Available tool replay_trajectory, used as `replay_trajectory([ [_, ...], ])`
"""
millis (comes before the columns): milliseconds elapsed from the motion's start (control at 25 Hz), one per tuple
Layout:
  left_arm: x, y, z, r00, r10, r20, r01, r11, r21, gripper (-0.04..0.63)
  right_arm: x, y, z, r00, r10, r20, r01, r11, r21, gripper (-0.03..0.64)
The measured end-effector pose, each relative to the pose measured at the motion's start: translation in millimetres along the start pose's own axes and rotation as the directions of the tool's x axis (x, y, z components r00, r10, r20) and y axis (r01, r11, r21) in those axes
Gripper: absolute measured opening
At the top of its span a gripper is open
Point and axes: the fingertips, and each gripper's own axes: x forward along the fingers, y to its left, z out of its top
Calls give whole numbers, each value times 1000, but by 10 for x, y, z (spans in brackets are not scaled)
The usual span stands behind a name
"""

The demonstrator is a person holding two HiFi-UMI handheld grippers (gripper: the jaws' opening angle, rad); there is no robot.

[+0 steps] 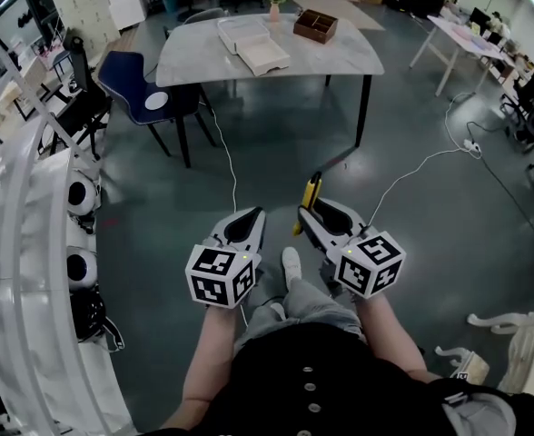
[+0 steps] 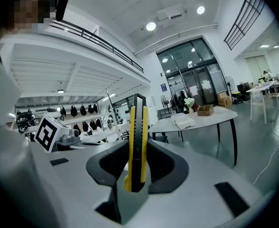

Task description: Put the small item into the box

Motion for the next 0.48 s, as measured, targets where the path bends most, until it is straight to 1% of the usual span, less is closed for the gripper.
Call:
replay_trajectory([
  [160, 92, 133, 78, 1000, 0, 13, 0, 1000, -7, 18, 152, -82, 83, 1000, -1, 7, 1, 1000, -11, 118],
  [280, 212, 226, 114, 1000, -1, 3, 1, 1000, -4, 18, 307, -188, 92, 1000, 3, -13, -3, 999, -42, 118],
  [480, 494, 449, 154, 1000, 15, -15, -15, 1000, -9, 18, 633, -466, 120, 999, 19, -35, -21, 999, -39, 118],
])
